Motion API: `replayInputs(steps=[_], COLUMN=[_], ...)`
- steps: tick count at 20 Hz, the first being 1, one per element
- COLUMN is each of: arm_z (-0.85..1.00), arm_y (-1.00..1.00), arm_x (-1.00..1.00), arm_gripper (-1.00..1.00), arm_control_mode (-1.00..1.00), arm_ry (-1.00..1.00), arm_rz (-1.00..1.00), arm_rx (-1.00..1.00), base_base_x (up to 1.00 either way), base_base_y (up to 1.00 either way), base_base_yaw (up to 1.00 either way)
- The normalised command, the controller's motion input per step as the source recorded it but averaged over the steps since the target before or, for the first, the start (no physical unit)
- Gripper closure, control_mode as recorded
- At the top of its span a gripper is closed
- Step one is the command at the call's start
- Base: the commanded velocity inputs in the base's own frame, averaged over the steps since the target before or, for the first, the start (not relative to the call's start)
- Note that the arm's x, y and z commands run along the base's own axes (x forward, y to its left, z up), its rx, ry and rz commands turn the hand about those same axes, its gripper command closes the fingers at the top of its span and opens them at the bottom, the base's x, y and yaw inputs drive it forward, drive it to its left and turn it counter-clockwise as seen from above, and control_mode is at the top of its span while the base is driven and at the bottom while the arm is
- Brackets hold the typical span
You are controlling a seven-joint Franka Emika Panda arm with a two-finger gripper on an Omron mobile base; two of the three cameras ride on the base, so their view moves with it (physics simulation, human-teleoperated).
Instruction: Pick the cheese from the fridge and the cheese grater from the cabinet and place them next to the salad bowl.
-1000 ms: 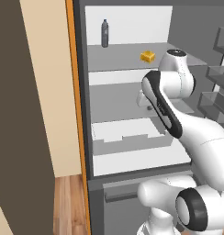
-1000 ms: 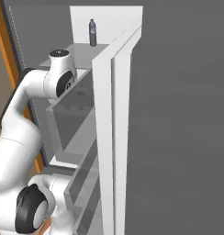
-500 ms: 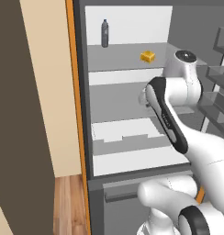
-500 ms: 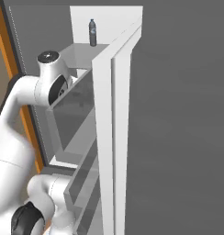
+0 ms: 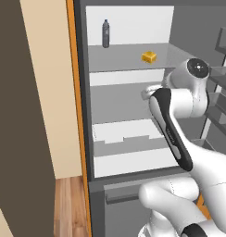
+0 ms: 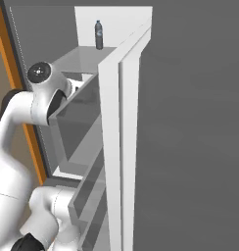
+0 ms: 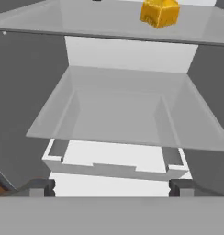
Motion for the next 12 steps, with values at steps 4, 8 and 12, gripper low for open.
replayInputs(steps=[4, 8, 12], arm_z=[0.57, 0.52, 0.39], arm_y=[-0.01, -0.01, -0.01], arm_x=[0.0, 0.0, 0.0], arm_gripper=[-1.0, -1.0, -1.0], arm_control_mode=[-1.0, -1.0, -1.0], arm_ry=[-0.04, -0.03, -0.17], arm_rz=[-0.01, -0.01, -0.01], arm_rx=[0.0, 0.0, 0.0], base_base_x=[0.0, 0.0, 0.0], base_base_y=[0.0, 0.0, 0.0], base_base_yaw=[0.0, 0.0, 0.0])
